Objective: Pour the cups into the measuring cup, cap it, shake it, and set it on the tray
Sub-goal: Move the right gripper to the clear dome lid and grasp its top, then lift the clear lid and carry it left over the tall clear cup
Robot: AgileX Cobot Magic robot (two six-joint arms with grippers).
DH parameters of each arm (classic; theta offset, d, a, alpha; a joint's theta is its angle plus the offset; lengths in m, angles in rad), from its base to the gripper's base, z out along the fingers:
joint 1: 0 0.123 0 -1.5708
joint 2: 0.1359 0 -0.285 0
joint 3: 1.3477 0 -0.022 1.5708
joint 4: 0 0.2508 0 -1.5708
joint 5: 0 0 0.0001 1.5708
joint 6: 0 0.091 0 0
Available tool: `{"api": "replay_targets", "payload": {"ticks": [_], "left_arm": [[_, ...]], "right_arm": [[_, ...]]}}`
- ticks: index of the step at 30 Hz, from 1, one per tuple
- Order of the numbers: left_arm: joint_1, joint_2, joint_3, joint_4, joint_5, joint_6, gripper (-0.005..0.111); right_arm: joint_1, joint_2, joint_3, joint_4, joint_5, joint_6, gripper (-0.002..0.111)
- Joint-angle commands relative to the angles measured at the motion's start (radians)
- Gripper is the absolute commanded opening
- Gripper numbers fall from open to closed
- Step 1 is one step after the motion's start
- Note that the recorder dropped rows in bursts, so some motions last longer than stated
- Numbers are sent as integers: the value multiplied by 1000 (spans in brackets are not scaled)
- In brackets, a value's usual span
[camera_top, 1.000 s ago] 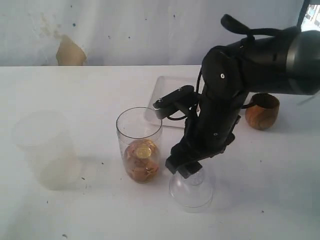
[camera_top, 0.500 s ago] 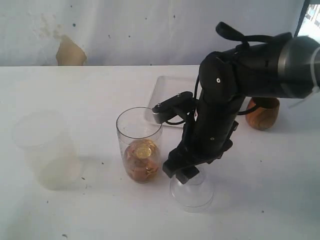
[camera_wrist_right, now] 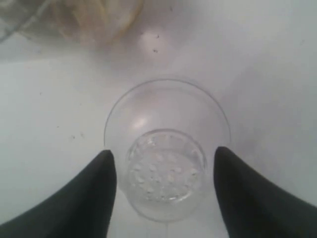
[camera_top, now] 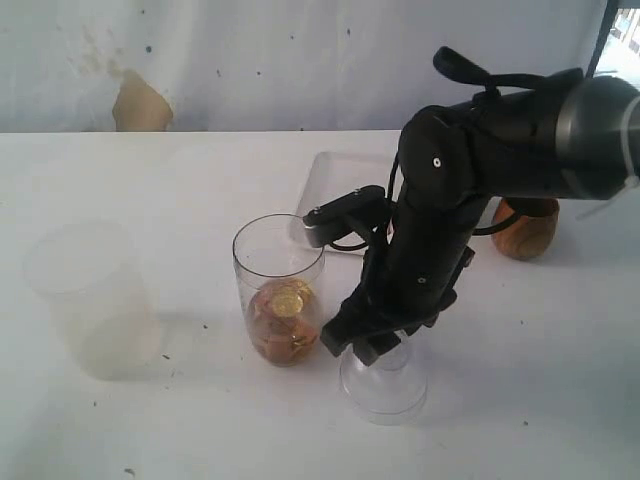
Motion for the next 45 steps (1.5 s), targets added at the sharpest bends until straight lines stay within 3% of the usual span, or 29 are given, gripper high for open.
{"api": "replay_targets", "payload": {"ticks": [1,11,15,18,27,32,45], "left_arm": [[-1,2,0,-9,-3,-2,0],[-1,2,0,-9,-3,-2,0],[-1,2,0,-9,-3,-2,0],[-1,2,0,-9,-3,-2,0],[-1,2,0,-9,-3,-2,0],[-1,2,0,-9,-3,-2,0],[-1,2,0,-9,-3,-2,0]], "right_arm": [[1,-1,2,0,8,-2,46],[1,-1,2,0,17,5,31],[1,-1,2,-24,47,5,17],[1,-3,-2,-40,68,5,0],[1,-146,-86,-92,167,4,0],[1,-179,-219,-116,343,44,0],[38,-141,-520,-49,343,94,0]]}}
